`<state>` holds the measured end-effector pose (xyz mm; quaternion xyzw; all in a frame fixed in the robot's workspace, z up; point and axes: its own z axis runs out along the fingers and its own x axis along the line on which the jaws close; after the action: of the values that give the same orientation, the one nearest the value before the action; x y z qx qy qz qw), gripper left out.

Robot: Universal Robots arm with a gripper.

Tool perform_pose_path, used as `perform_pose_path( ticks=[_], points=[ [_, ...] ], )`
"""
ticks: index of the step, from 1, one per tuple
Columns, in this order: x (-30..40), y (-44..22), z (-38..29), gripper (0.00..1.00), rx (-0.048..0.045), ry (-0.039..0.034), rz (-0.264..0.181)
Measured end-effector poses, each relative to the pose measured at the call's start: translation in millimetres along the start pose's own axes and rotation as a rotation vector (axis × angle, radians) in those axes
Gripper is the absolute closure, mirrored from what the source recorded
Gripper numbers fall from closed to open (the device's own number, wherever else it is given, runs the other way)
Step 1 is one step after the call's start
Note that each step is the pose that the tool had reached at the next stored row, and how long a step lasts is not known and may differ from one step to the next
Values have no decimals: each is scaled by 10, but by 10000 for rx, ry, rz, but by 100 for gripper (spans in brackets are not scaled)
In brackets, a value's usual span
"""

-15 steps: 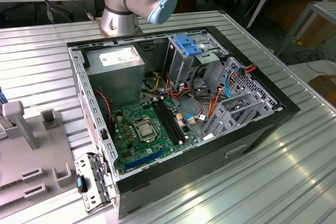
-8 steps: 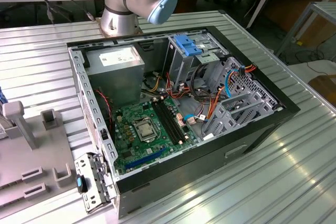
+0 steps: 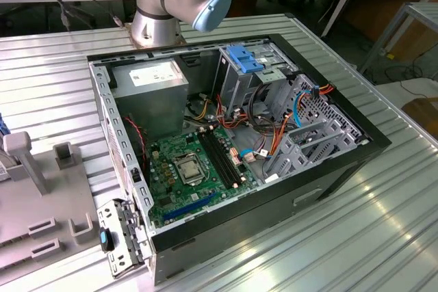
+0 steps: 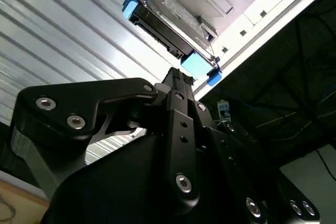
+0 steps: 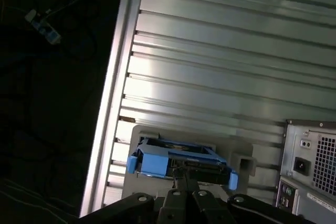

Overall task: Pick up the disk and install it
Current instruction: 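Pick up the disk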

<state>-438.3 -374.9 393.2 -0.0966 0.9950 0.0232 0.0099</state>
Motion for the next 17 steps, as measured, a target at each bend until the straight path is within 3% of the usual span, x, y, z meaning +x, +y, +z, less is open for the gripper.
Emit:
perform_pose_path(
  ticks=[3, 6, 10, 17],
  points=[
    [3, 1, -1, 89, -17, 33, -712],
    [5, 1, 0, 89, -27, 51, -1147],
    [13, 2, -1, 89, -59, 109, -2444],
    [15, 2, 0, 89, -97, 177, -4001]
  ],
)
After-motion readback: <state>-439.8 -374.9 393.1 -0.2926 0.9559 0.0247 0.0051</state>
